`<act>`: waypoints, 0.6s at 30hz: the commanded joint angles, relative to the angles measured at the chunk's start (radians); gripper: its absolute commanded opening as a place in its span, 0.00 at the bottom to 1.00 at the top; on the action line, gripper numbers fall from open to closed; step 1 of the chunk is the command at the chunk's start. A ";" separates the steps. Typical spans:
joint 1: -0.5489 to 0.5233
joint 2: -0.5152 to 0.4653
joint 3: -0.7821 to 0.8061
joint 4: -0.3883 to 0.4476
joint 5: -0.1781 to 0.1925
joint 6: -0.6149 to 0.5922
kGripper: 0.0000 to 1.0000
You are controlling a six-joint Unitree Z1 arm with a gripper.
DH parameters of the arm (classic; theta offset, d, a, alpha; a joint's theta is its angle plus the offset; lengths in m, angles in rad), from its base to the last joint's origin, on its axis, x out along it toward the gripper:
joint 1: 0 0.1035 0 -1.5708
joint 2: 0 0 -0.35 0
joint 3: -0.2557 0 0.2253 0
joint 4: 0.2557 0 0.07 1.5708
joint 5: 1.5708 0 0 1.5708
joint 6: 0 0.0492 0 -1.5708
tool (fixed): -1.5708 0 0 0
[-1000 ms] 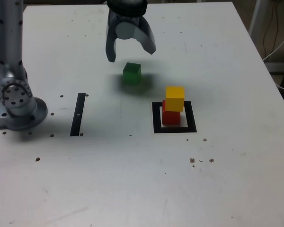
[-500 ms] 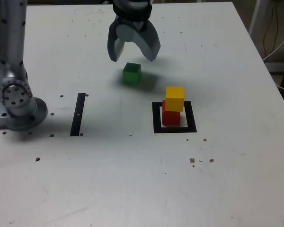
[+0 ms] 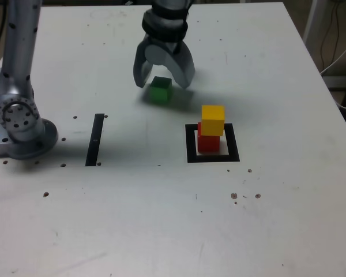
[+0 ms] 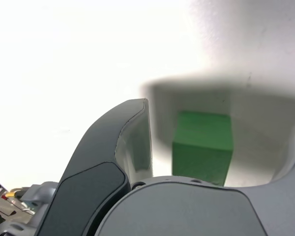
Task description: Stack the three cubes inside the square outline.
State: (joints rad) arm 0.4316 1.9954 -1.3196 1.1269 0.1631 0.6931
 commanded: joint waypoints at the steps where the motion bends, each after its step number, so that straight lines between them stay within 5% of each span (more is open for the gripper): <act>1: -0.003 0.013 0.002 -0.004 0.001 -0.006 0.92; 7: -0.005 0.027 0.004 -0.017 0.003 -0.027 0.74; 13: -0.012 0.024 0.011 -0.043 0.011 -0.041 0.42; 18: -0.016 0.023 0.018 -0.048 0.011 -0.041 0.38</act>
State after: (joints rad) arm 0.4167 2.0179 -1.3053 1.0790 0.1745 0.6535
